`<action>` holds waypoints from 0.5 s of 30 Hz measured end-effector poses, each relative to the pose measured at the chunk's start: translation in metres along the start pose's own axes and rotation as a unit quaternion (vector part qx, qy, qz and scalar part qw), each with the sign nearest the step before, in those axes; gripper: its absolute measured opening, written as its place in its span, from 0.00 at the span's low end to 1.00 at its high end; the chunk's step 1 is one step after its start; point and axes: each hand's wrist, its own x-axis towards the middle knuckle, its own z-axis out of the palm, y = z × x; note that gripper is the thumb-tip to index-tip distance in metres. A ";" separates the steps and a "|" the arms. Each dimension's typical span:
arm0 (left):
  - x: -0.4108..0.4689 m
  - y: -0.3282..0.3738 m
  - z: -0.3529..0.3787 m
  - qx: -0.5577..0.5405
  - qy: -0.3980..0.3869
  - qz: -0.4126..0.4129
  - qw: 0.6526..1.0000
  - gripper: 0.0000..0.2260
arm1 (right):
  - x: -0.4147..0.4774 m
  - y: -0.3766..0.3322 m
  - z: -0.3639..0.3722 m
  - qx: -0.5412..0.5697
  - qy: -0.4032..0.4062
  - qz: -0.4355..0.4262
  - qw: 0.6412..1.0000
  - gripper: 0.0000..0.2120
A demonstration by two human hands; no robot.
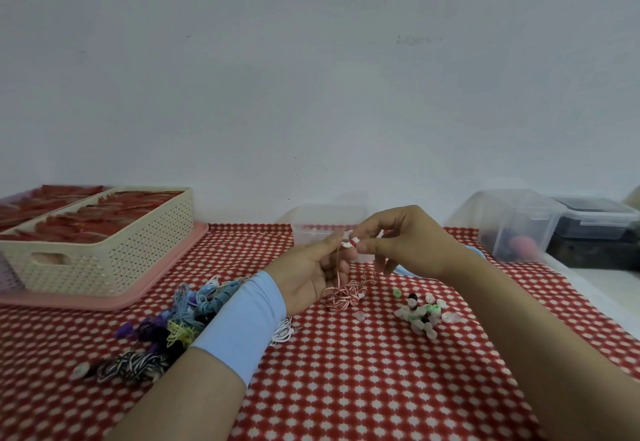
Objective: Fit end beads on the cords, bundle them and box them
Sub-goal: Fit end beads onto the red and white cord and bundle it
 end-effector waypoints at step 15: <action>0.002 -0.001 -0.008 0.100 0.029 0.048 0.993 0.14 | -0.004 0.001 0.013 0.145 -0.022 0.078 0.986 0.04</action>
